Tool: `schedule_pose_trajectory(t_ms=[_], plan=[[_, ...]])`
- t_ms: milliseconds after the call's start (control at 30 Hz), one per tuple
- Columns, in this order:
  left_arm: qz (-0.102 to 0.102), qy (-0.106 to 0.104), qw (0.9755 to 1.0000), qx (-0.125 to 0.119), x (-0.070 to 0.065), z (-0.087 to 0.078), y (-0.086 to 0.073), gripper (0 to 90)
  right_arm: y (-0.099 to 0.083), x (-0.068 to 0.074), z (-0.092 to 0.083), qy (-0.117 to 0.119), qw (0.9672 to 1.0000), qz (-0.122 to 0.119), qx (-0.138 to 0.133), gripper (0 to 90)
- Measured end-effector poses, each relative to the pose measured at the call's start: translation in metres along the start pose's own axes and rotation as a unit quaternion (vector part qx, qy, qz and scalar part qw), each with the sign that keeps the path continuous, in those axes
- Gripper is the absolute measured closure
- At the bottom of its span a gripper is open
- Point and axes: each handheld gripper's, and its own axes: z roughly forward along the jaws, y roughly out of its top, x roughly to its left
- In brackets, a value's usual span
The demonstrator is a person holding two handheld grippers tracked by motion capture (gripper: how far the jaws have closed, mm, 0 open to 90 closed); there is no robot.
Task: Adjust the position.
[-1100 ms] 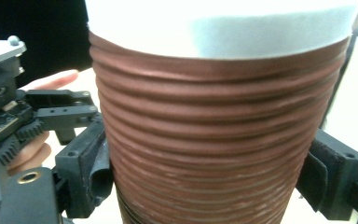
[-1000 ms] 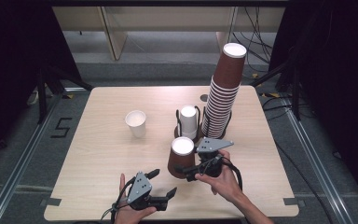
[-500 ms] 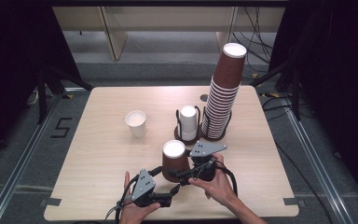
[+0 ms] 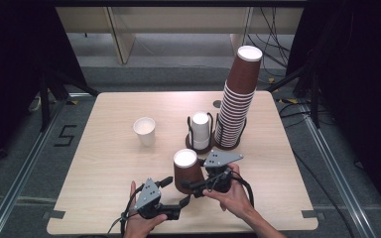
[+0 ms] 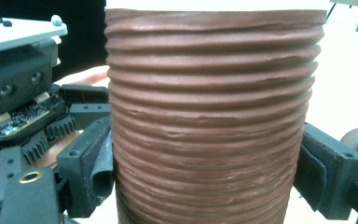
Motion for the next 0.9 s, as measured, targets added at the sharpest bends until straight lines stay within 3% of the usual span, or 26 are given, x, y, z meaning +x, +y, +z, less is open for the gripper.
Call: schedule_pose_trajectory(t_ms=[100,233,433,467,500,667,733,900], plan=[[0.0,-0.004,1.0,-0.002,-0.001,0.003,-0.001,14.5,-0.001,0.001,0.002,-0.001,1.0,0.002,-0.007,17.3],[0.0,0.007,1.0,0.007,-0.003,0.004,-0.001,9.3,-0.001,0.006,0.006,0.001,0.9998,-0.002,-0.021,17.4],[-0.021,0.003,0.9998,0.005,-0.002,0.008,-0.003,1.8,-0.001,0.014,0.01,0.011,0.9997,-0.008,-0.022,17.4],[-0.025,0.008,0.9996,0.007,-0.002,0.007,-0.003,1.3,-0.002,0.016,0.011,0.018,0.9996,0.001,-0.019,17.4],[-0.026,0.006,0.9996,0.007,-0.002,0.008,-0.003,0.8,-0.002,0.018,0.011,0.011,0.9998,-0.003,-0.017,17.4],[-0.015,0.002,0.9999,-0.006,-0.002,0.009,-0.003,0.7,-0.003,0.022,0.015,0.031,0.9994,0.0,-0.017,17.3],[-0.004,0.018,0.9998,0.004,-0.003,0.006,-0.002,1.5,-0.004,0.022,0.014,0.029,0.9995,0.002,-0.014,16.9],[0.028,0.011,0.9995,0.006,-0.002,0.005,-0.001,7.1,-0.003,0.019,0.013,0.027,0.9996,0.004,-0.008,13.5]])
